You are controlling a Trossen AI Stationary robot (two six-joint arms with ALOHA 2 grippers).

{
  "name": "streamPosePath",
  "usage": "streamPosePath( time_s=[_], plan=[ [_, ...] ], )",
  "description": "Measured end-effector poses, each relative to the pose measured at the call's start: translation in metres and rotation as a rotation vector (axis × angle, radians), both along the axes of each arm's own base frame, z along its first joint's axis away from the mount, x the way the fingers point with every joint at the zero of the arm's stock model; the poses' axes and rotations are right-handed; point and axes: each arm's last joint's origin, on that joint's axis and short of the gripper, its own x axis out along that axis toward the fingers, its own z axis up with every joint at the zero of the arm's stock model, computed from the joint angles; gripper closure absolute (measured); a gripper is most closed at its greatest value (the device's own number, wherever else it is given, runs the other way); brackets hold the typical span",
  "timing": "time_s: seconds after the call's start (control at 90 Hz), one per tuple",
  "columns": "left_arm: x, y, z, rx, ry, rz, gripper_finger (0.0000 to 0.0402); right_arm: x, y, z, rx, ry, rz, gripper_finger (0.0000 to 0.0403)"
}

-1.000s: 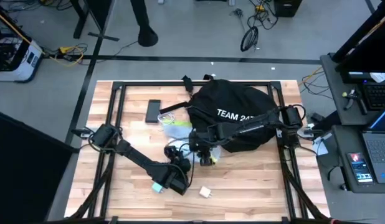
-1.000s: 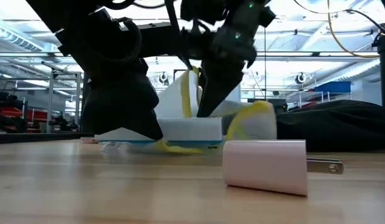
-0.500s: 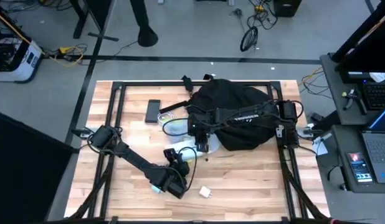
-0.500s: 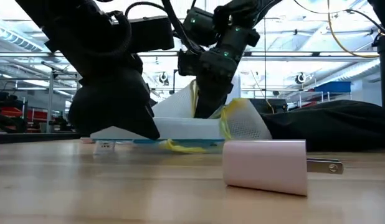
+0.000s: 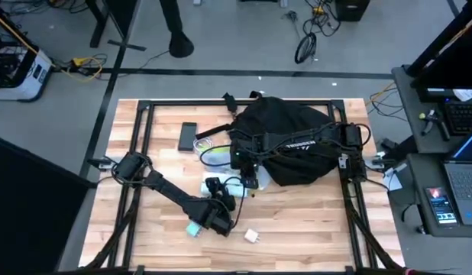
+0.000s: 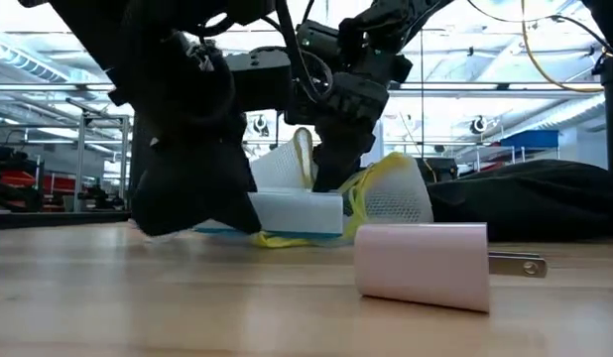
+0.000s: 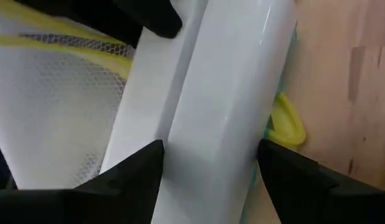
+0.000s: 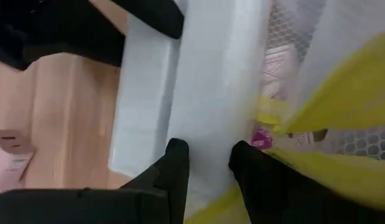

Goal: Unpack backpack
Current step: Remove the medicine organizer from the green zip bag

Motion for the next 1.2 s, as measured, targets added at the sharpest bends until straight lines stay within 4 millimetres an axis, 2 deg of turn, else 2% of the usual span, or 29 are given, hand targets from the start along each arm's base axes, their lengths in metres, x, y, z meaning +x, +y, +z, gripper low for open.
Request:
streamPosePath(
  time_s=[0.189,0.633,0.722,0.889,1.1,1.2],
  plan=[
    [0.003,0.0,0.002,0.121,0.047,-0.078,0.0164,-0.002,0.003,-0.001,0.059,0.007,0.042,0.0293],
    [0.023,-0.008,0.029,0.255,0.059,-0.187,0.0164,-0.012,0.011,-0.006,0.137,0.079,0.156,0.0293],
    [0.027,-0.013,0.037,0.277,0.046,-0.207,0.0165,-0.014,0.011,-0.006,0.151,0.085,0.18,0.0294],
    [0.037,-0.019,0.063,0.344,-0.026,-0.219,0.0166,-0.011,0.014,-0.007,0.174,0.042,0.227,0.0294],
    [0.045,-0.017,0.071,0.293,-0.029,-0.231,0.0165,-0.008,0.016,-0.005,0.185,0.006,0.235,0.0294],
    [0.047,-0.014,0.068,0.15,-0.001,-0.262,0.0165,-0.008,0.017,-0.005,0.178,0.004,0.237,0.0294]
  ],
)
